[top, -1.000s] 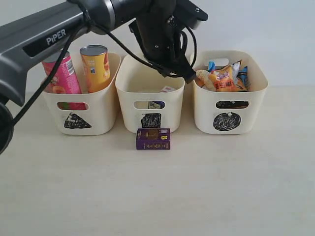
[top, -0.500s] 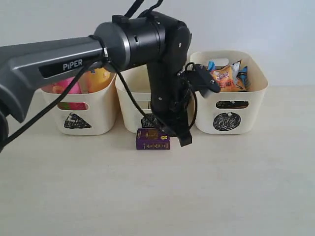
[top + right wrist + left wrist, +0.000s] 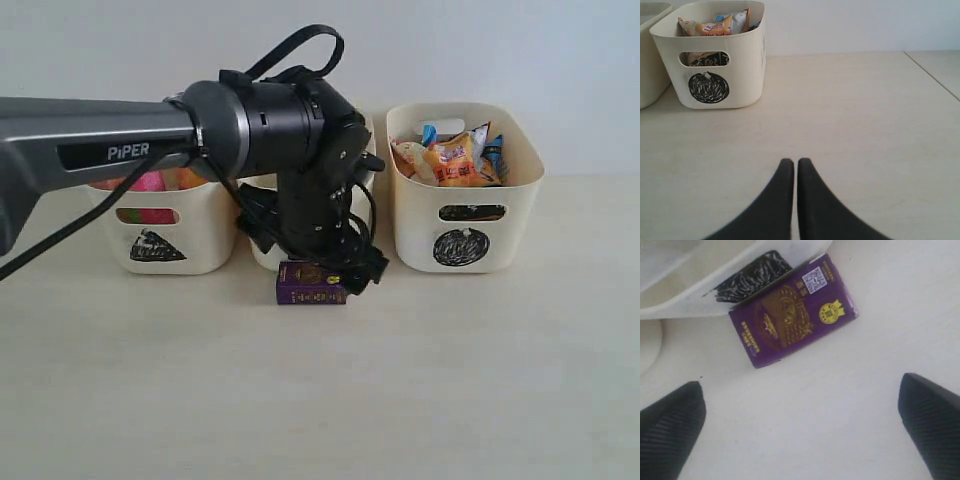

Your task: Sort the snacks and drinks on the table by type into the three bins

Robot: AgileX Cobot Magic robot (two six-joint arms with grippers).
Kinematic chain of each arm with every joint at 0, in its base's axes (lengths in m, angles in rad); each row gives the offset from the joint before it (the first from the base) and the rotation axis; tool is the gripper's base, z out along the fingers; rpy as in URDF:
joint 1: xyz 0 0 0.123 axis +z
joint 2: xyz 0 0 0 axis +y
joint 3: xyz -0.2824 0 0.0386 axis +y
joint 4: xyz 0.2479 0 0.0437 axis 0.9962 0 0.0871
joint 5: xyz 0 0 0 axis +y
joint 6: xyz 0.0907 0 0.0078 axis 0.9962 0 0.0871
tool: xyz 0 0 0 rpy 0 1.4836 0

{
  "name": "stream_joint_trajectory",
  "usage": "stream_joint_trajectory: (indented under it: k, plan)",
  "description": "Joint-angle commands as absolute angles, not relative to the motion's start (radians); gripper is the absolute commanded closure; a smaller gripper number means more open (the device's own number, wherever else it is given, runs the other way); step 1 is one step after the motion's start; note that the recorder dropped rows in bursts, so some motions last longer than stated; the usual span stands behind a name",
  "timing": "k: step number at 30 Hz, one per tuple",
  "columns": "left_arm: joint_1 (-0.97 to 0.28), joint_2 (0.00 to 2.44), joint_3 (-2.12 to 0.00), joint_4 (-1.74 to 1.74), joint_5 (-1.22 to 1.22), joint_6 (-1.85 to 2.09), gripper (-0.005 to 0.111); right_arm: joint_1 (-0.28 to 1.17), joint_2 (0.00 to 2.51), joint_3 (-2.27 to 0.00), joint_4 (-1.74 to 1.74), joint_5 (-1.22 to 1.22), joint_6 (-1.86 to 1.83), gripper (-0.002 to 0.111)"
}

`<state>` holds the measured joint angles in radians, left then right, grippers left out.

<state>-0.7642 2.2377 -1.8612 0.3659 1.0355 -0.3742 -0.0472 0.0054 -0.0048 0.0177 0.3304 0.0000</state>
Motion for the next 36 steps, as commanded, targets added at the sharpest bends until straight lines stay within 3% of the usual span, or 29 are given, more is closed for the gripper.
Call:
stream_joint_trajectory:
  k: [1, 21, 33, 35, 36]
  plan:
    - [-0.759, 2.275, -1.854, 0.327, 0.981, -0.443, 0.0, -0.048, 0.0, 0.0, 0.014, 0.321, 0.0, 0.108]
    - [-0.638, 2.316, -1.825, 0.159, 0.725, -0.356, 0.0, -0.048, 0.0, 0.0, 0.014, 0.321, 0.0, 0.108]
    - [-0.637, 2.41, -1.825, 0.176, 0.647, -0.366, 0.0, -0.048, 0.0, 0.0, 0.014, 0.321, 0.0, 0.108]
    - [-0.637, 2.412, -1.825, 0.176, 0.64, -0.366, 0.004, -0.048, 0.0, 0.0, 0.014, 0.321, 0.0, 0.108]
    - [-0.637, 2.412, -1.825, 0.179, 0.64, -0.366, 0.014, -0.048, 0.0, 0.0, 0.014, 0.321, 0.0, 0.108]
